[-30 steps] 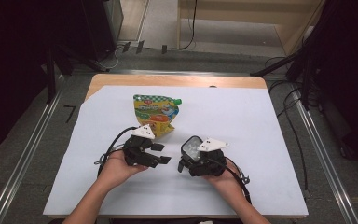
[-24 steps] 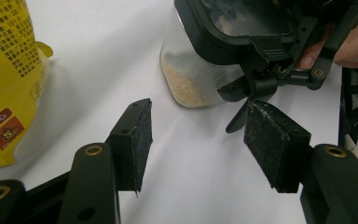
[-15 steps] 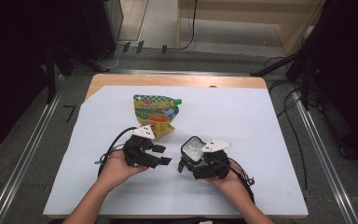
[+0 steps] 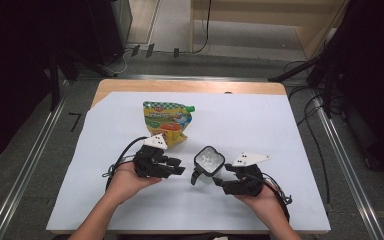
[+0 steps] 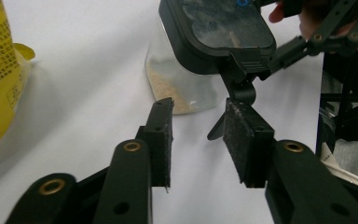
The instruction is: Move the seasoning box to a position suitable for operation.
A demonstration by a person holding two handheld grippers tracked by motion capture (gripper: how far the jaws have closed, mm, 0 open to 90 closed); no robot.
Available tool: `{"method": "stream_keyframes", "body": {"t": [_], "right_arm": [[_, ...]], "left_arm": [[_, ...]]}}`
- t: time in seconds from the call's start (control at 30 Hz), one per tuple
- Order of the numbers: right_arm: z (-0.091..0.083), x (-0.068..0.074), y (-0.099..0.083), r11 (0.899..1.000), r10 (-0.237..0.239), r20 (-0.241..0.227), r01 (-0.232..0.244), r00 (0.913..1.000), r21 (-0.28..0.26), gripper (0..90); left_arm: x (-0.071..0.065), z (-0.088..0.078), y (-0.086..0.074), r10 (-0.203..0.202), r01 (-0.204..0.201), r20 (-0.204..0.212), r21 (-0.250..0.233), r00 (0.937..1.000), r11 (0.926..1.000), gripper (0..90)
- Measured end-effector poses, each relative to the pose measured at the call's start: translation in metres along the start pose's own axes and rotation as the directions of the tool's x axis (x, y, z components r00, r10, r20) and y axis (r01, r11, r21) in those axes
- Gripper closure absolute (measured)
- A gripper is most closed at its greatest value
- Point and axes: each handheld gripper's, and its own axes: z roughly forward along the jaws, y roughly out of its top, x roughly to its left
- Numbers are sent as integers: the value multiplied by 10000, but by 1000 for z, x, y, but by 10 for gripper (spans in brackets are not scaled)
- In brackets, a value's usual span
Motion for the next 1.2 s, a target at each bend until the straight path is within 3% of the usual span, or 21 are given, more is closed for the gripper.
{"method": "stream_keyframes", "body": {"t": [0.23,0.33,0.43,0.67,0.73,0.87,0.97,1.2], "right_arm": [[-14,-8,2,9996,88,27,-87,10000,-265,634],[-18,-11,3,9997,40,61,-38,10000,-231,798],[-20,-12,3,9999,69,42,-68,10000,-138,900],[-18,-9,5,9996,241,177,-238,9996,-179,900],[-16,-8,5,9998,125,200,-122,9997,-181,900],[-12,-5,7,10000,27,270,-25,9996,-57,900],[-10,-7,7,10000,96,247,-96,9996,-7,900],[-10,-9,7,9997,245,406,-241,9989,-102,900]], "left_arm": [[-4,5,5,377,-380,193,161,9991,9991,900],[-4,13,6,438,-457,520,365,9977,9983,900],[-4,20,6,443,-478,567,628,9974,9969,900],[-7,31,8,477,-520,672,648,9966,9965,900],[-9,32,8,566,-600,495,696,9972,9958,900],[-9,34,7,456,-489,534,621,9975,9969,900],[-12,35,7,561,-581,321,663,9979,9961,900],[-14,38,8,475,-493,348,519,9983,9974,900]]}}
